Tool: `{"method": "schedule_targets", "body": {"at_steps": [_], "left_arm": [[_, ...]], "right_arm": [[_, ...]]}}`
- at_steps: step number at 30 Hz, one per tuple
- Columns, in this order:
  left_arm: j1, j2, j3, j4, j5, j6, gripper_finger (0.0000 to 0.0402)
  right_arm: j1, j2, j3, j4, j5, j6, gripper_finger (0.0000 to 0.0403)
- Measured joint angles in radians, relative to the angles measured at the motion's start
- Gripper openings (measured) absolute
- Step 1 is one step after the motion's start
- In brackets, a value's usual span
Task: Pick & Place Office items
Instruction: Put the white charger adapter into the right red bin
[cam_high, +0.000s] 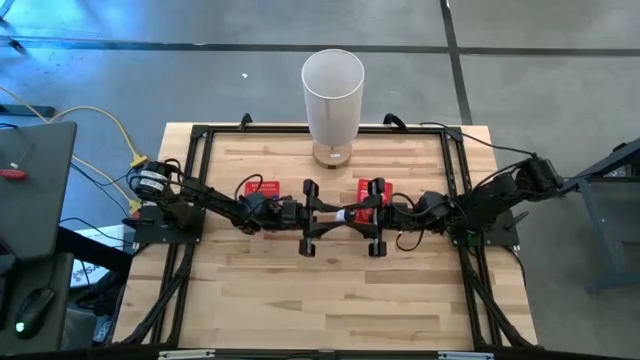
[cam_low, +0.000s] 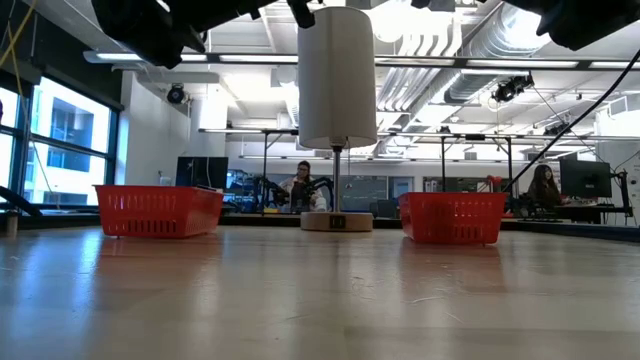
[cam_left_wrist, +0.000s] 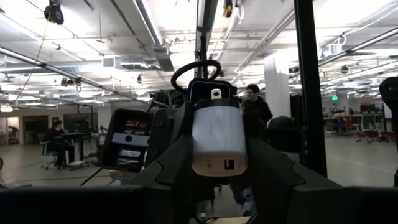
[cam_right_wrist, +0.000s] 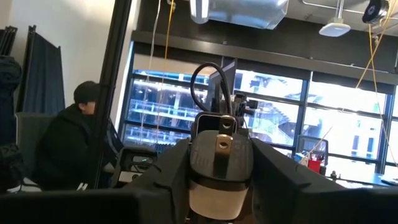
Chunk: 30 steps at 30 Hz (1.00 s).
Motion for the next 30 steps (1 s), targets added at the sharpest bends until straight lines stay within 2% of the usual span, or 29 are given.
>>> {"method": "schedule_targets", "body": {"at_steps": [10, 14, 30], "left_arm": [[0.0, 0.0, 0.0, -0.004, -0.004, 0.02, 0.0135], [0.0, 0.0, -0.001, -0.005, -0.007, -0.035, 0.0145], [-0.001, -0.001, -0.001, -0.053, -0.003, -0.023, 0.0149]], "right_arm": [[0.0, -0.001, 0.0, -0.016, 0.0, -0.005, 0.0127], [0.0, -0.001, 0.0, -0.019, 0.001, -0.007, 0.0127], [0.001, 0.0, -0.002, -0.05, -0.003, 0.012, 0.0127]]}}
